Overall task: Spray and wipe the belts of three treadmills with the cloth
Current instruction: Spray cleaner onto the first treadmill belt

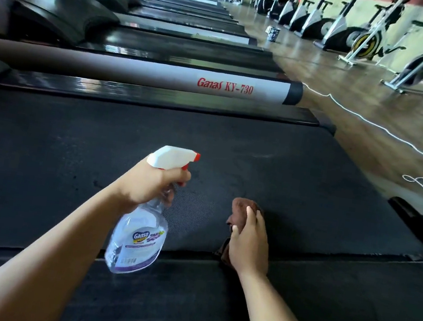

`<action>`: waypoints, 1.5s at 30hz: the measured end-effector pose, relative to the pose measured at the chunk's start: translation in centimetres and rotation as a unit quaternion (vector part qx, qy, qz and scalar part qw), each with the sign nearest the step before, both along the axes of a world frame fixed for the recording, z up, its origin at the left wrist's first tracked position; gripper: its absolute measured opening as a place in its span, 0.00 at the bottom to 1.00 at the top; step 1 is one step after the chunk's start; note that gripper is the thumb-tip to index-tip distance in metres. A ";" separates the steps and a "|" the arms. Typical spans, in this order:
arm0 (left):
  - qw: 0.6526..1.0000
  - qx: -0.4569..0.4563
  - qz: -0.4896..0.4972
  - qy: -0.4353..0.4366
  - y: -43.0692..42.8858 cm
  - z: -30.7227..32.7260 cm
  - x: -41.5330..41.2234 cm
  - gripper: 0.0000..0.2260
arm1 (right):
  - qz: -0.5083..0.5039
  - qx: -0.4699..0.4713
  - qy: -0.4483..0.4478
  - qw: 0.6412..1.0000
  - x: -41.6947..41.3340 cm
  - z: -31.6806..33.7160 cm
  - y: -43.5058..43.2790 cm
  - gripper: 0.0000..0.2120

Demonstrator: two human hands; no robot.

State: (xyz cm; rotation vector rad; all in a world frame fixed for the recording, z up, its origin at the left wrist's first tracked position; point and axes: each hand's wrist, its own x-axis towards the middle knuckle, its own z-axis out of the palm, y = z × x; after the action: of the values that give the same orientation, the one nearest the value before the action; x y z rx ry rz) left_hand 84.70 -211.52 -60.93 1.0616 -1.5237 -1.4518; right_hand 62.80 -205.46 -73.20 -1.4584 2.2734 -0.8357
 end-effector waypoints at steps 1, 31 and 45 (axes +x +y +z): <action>1.000 0.007 -0.025 -0.002 0.2 0.0 0.1 0.17 | 0.000 -0.001 0.001 1.000 0.0 0.0 0.0 0.27; 0.973 -0.059 0.224 0.004 3.7 1.0 17.5 0.09 | 0.013 -0.018 -0.029 0.999 6.6 2.2 -0.8 0.27; 0.897 -0.092 0.432 -0.016 7.9 0.3 32.7 0.02 | 0.189 -0.035 -0.062 0.979 24.5 4.5 -1.7 0.28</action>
State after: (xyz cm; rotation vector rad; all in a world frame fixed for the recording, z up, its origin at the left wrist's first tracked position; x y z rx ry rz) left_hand 117.36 -203.59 -60.68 1.3924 -0.9549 -0.6538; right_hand 87.26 -207.17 -68.69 -1.7428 1.8101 -0.8649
